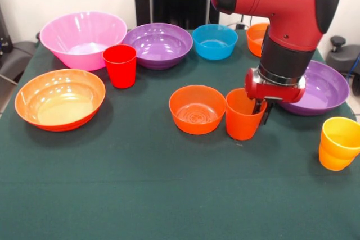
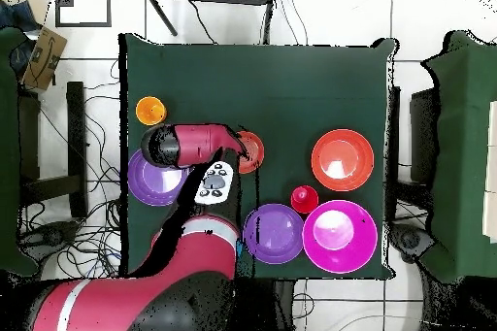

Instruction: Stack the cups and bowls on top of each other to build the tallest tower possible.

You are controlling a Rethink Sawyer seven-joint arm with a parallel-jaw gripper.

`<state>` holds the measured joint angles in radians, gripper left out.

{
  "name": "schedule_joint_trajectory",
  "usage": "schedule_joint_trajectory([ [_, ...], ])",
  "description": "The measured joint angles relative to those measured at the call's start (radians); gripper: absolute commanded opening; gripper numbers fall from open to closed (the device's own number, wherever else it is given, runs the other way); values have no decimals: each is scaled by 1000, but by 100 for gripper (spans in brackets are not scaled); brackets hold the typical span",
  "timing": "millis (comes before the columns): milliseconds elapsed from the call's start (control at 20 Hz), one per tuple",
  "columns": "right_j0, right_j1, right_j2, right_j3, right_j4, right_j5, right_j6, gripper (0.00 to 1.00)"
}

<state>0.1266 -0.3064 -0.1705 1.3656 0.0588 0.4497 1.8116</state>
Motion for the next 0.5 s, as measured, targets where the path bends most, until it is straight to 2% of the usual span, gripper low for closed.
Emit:
schedule_joint_trajectory([
  [500,-43,-124,26,30,-1,33,0,0],
])
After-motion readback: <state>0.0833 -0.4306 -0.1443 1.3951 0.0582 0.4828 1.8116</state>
